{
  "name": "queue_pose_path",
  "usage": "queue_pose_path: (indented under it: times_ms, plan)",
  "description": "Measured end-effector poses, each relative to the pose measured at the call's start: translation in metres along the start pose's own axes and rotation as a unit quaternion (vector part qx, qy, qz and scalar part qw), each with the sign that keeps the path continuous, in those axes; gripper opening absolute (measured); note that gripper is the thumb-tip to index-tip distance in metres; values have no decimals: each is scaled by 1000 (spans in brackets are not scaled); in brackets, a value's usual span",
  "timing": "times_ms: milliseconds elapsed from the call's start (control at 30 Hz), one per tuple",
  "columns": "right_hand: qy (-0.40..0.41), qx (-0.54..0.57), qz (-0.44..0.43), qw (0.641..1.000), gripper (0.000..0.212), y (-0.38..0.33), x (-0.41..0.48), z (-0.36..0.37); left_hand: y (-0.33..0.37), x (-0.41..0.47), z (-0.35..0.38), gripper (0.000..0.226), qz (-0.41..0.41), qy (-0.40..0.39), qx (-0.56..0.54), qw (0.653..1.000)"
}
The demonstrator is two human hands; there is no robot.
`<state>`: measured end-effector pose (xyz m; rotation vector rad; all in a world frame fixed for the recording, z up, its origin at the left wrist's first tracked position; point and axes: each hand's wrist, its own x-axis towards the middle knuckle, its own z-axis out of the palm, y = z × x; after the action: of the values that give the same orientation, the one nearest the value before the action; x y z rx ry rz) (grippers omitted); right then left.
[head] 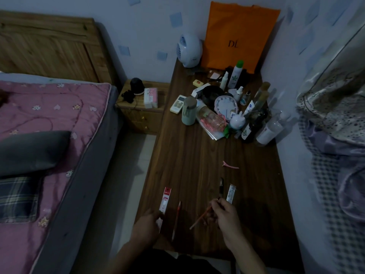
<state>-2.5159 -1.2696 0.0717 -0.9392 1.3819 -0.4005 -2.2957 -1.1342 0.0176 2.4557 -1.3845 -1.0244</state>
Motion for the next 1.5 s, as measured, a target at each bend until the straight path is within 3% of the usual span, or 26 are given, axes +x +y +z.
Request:
queue_pose_path:
  times_ms: [100,200,333,533,600,700,767,867,967,1067,1167,1367,1500]
  plan:
    - [-6,-6,5,1000,19,2,1,2,-15,7,4,42,55,-25,42,997]
    - [-9,-18,-2,1000,19,3,0,3,-24,17,9,50,151,-60,196,967]
    - [-5,-36,-3,999,17,4,0,4,-29,28,9,51,176,-125,251,944]
    - [3,-41,-4,999,17,3,-1,4,-32,38,-2,36,229,-70,281,929]
    - [4,-47,-3,999,19,2,-2,5,-34,45,-6,32,278,-25,345,896]
    - [6,-51,-3,999,21,-2,-4,6,-34,48,-9,35,269,-44,370,888]
    - [12,-43,-11,999,22,-7,-7,6,-31,46,-10,37,219,-21,309,925]
    - [34,-35,-33,998,20,-16,-11,6,-11,33,-22,25,104,5,58,993]
    - [48,-14,-69,996,20,-30,-15,9,23,15,-35,14,54,33,-191,980]
    - [50,5,-112,992,19,-44,-20,12,58,-7,-47,20,38,22,-340,939]
    - [39,26,-146,988,17,-55,-24,14,84,-24,-55,33,42,17,-378,925]
    - [48,106,-145,982,18,-65,-34,11,106,-39,-61,28,78,89,-363,924]
    - [55,154,-136,977,22,-69,-36,2,113,-44,-63,31,67,59,-438,895]
